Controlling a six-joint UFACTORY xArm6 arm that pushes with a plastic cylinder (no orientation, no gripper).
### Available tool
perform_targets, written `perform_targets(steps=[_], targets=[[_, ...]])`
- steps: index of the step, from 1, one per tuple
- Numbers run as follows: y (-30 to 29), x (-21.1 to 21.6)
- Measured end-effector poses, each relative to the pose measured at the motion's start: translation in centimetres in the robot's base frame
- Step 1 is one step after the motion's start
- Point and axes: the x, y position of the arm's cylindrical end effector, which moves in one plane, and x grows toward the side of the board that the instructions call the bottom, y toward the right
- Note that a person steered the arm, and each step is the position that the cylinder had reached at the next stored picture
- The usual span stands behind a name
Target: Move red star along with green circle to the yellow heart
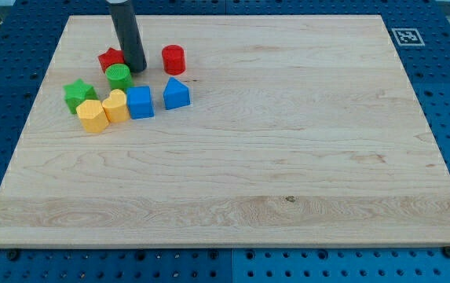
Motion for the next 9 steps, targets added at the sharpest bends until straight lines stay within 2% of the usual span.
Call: perform_targets(steps=[2, 4, 9], targets=[[-1.1, -5.4], [-8.0, -5.3], [-5.3, -2.1]])
